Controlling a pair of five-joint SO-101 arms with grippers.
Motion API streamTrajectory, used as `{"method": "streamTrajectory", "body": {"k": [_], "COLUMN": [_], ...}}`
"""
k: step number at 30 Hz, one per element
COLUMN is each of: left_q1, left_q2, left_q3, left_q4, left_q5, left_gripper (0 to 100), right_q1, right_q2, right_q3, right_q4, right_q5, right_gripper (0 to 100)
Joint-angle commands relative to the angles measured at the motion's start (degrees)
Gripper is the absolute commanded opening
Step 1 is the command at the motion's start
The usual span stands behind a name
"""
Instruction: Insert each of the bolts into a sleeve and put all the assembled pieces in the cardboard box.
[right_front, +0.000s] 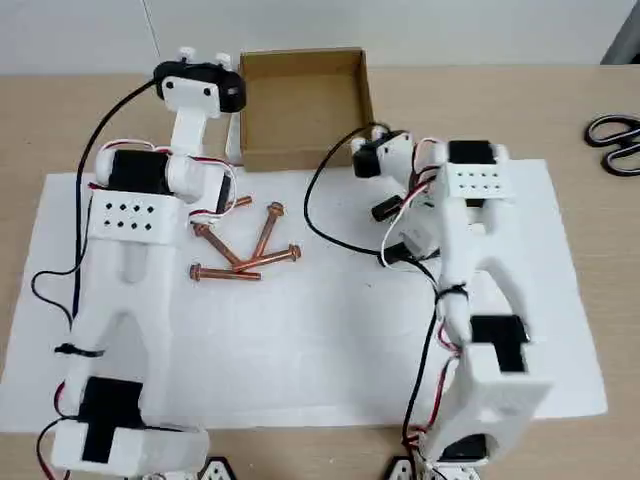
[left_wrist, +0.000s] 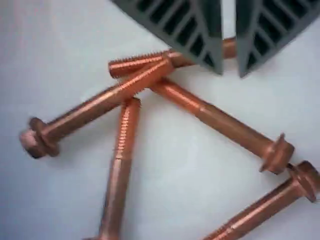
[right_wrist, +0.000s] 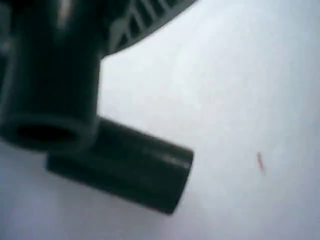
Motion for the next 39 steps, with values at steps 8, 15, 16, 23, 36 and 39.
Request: {"method": "streamTrajectory", "body": {"k": [8,15,16,23,36,39], "left_q1": [-4.0,-3.4,-3.4,-1.8,4.0,4.9], "left_q2": [17.2,23.6,24.3,27.7,39.0,44.0], "left_q3": [-1.5,-10.2,-11.3,-18.2,-31.0,-38.1], "left_q4": [-3.8,2.0,2.9,10.0,9.7,10.5], "left_q5": [0.3,2.6,2.6,2.6,-8.2,-8.2], "left_gripper": [9,9,9,9,9,9], "right_q1": [0.5,0.6,0.6,3.2,6.8,6.8], "right_q2": [-21.8,-33.7,-35.3,-43.6,-50.4,-50.3], "right_q3": [12.8,25.3,27.0,34.9,39.6,39.6], "right_q4": [1.2,1.2,1.2,1.2,2.9,2.9], "right_q5": [-1.4,-1.7,-1.7,-2.6,-2.7,-2.7], "right_gripper": [1.3,1.3,1.2,1.1,1.0,1.0]}}
